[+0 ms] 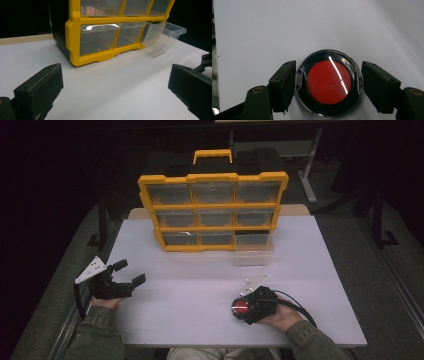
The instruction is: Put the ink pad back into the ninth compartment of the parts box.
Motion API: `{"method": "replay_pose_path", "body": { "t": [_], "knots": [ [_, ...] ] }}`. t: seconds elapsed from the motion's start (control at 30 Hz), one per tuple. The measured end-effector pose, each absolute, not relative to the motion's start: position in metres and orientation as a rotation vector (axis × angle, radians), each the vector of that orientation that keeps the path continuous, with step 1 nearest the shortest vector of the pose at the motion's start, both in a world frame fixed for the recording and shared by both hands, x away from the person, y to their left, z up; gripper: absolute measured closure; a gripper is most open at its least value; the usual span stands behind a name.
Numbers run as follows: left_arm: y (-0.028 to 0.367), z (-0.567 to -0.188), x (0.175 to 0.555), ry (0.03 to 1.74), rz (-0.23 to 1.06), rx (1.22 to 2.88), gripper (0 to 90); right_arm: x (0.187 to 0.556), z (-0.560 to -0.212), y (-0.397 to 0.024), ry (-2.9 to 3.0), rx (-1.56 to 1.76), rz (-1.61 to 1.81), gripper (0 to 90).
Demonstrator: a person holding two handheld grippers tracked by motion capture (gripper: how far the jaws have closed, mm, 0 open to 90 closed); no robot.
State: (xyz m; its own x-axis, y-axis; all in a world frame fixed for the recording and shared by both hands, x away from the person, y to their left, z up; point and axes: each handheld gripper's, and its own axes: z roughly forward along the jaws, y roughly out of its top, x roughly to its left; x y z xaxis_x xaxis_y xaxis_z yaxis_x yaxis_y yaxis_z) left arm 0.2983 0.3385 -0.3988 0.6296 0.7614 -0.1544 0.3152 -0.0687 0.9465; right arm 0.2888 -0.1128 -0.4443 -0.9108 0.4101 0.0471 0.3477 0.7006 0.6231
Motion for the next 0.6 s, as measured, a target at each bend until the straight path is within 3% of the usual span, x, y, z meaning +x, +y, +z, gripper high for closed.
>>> {"method": "replay_pose_path", "body": {
  "t": [0.6],
  "knots": [
    [0.338,-0.399,0.298,0.903,0.464,1.663,0.0,0.290,-0.425,-0.124,2.752,0.652,1.085,28.8]
  ]
}}
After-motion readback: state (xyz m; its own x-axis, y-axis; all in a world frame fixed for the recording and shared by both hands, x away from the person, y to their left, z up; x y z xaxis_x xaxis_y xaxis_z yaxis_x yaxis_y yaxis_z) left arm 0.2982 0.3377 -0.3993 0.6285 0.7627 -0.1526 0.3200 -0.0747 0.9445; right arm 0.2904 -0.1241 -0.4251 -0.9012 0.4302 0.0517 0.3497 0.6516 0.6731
